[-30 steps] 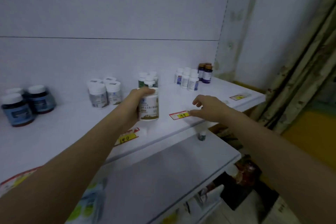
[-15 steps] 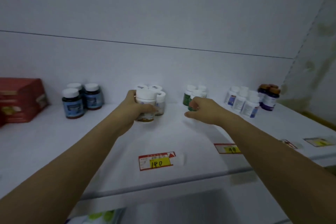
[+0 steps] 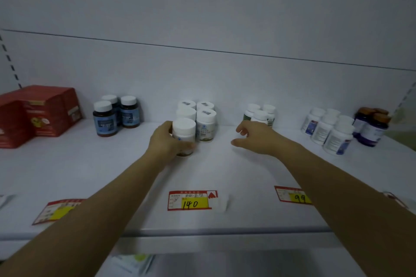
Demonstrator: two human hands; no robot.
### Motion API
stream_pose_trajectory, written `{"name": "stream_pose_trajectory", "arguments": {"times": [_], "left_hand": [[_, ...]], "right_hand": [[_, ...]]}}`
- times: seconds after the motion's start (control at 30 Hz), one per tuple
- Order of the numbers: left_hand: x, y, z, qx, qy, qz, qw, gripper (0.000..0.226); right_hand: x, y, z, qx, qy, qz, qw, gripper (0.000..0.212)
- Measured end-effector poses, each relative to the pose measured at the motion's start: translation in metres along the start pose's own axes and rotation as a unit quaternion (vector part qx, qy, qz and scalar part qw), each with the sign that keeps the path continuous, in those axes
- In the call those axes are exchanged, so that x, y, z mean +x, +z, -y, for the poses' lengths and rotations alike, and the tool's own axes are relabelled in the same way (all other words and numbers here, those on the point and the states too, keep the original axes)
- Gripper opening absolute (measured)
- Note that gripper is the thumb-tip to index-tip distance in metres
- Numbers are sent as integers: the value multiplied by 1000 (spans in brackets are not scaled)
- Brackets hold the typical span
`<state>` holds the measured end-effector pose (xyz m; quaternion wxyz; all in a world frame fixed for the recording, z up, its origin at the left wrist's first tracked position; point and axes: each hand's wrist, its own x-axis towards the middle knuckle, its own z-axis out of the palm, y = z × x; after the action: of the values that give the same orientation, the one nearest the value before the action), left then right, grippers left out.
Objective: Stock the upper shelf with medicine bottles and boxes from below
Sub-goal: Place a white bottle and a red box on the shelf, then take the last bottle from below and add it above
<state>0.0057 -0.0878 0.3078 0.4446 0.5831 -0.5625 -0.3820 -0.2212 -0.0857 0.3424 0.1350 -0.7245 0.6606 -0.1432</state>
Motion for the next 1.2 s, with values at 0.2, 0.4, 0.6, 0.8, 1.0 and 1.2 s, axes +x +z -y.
{"name": "stream_pose_trajectory", "arguments": {"times": [0.2, 0.4, 0.6, 0.8, 1.0, 1.2], "left_hand": [[10, 12, -2, 51, -10, -41, 998, 63], [14, 13, 2, 85, -33, -23, 996, 63], [11, 13, 4, 254, -58, -25, 965, 78], [-23, -5, -16, 437, -34, -27, 898, 70], [-90, 7, -43, 469, -9, -22, 883, 70], [-187, 62, -67, 439, -1, -20, 898, 72]], "right_hand": [[-4, 2, -9, 2, -5, 12, 1000, 49], [-8, -3, -20, -1, -5, 11, 1000, 51], [-19, -12, -28, -79, 0, 27, 997, 53], [-55, -26, -39, -139, -7, 30, 990, 54], [-116, -50, -64, -142, -24, 21, 989, 55], [-201, -70, -112, -148, -45, 33, 987, 56]]}}
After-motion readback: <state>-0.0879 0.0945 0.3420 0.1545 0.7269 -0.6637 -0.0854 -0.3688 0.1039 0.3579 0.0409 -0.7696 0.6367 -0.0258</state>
